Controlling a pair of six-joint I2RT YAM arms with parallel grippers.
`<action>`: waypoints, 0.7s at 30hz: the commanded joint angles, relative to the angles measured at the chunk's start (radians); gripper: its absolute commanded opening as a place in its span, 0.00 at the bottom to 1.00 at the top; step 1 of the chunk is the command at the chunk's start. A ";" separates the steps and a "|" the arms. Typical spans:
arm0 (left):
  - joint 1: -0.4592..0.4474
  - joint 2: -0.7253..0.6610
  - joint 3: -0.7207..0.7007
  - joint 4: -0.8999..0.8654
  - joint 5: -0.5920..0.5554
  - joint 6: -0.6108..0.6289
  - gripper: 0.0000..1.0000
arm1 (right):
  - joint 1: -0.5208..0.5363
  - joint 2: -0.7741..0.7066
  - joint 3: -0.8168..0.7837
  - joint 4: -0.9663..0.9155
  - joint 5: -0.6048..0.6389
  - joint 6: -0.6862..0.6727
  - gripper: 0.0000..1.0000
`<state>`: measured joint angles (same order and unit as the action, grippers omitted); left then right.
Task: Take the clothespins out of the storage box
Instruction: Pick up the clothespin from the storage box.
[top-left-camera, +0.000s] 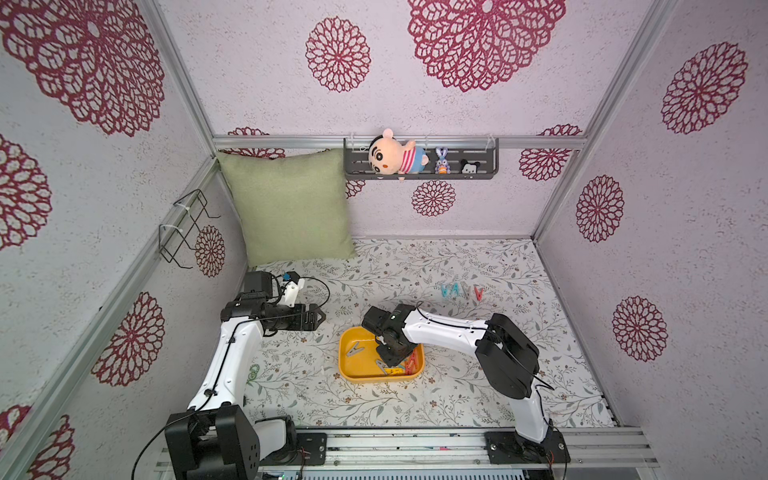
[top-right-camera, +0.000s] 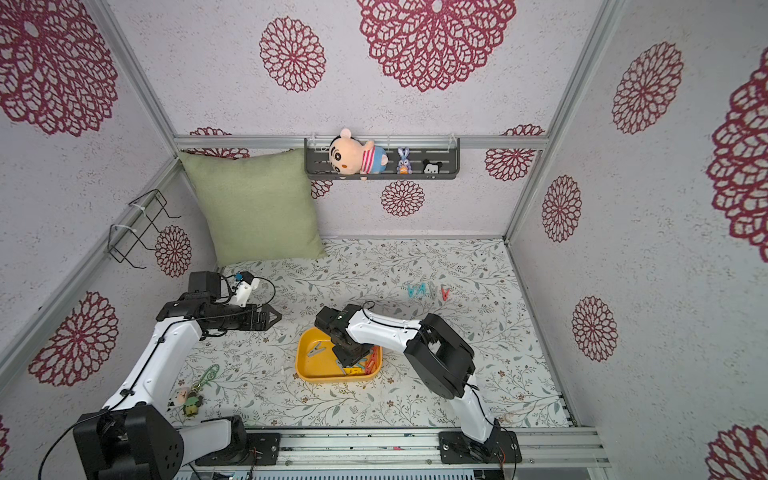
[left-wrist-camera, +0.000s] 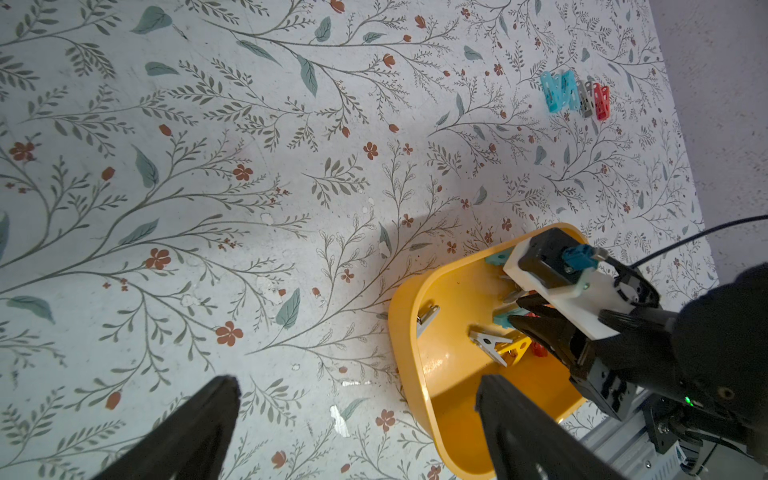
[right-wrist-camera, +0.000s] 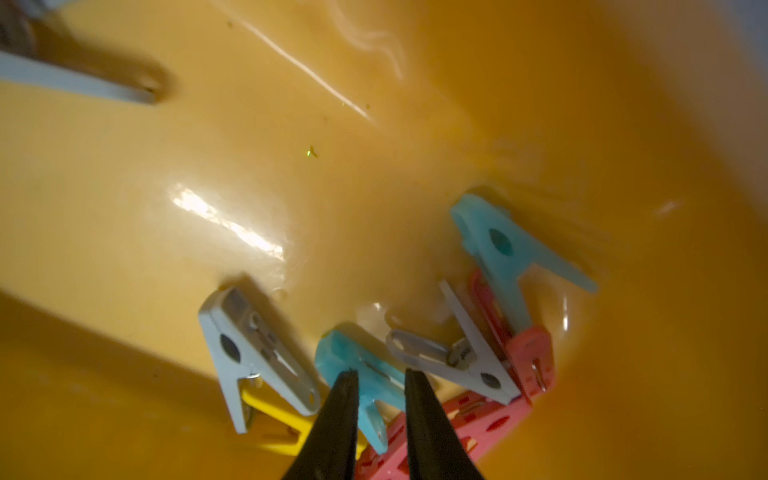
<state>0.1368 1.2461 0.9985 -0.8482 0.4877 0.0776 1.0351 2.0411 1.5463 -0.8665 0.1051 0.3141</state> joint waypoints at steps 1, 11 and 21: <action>0.011 0.004 0.008 0.024 0.011 0.004 0.97 | 0.007 0.013 0.040 -0.016 0.039 -0.089 0.25; 0.011 0.006 0.008 0.024 0.008 0.005 0.97 | 0.001 0.020 0.057 -0.049 0.069 -0.214 0.25; 0.012 0.004 0.008 0.022 0.015 0.007 0.98 | -0.031 0.026 0.070 -0.059 0.057 -0.272 0.25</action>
<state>0.1383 1.2461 0.9985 -0.8482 0.4881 0.0776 1.0168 2.0609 1.5887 -0.8955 0.1570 0.0776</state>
